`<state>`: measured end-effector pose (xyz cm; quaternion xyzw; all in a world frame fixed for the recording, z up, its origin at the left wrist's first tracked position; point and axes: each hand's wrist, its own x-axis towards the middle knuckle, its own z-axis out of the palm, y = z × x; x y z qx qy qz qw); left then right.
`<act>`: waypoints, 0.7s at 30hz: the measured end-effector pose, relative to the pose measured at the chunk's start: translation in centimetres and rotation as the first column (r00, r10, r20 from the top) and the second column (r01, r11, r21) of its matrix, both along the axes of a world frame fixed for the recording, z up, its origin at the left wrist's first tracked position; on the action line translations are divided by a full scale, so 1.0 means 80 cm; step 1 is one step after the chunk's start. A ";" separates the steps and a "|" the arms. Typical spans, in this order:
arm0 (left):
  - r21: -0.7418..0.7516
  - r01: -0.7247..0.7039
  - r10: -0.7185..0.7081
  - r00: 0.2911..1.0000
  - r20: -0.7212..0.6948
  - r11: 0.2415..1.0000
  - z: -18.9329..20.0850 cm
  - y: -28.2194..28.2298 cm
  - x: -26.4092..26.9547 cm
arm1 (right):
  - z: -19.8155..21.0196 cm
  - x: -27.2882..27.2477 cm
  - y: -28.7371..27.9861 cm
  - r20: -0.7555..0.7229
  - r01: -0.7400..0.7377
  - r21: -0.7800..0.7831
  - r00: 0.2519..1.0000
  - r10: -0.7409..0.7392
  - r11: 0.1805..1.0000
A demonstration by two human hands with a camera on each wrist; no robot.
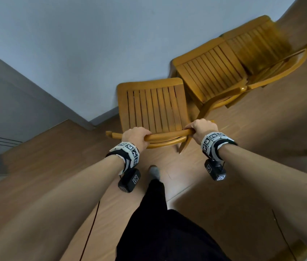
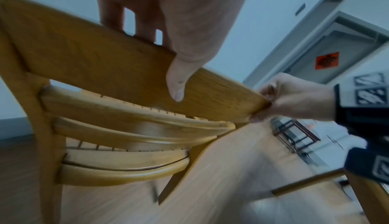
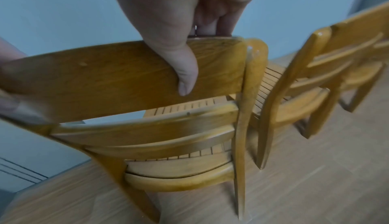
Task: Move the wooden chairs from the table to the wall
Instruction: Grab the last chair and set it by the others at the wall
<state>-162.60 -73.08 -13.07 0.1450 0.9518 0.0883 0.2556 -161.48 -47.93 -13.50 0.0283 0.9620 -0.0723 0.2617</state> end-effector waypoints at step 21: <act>-0.051 -0.399 0.401 0.915 0.032 0.915 -0.058 0.237 0.007 | -0.050 -0.102 0.217 -0.041 -0.397 0.015 0.917 0.397 0.918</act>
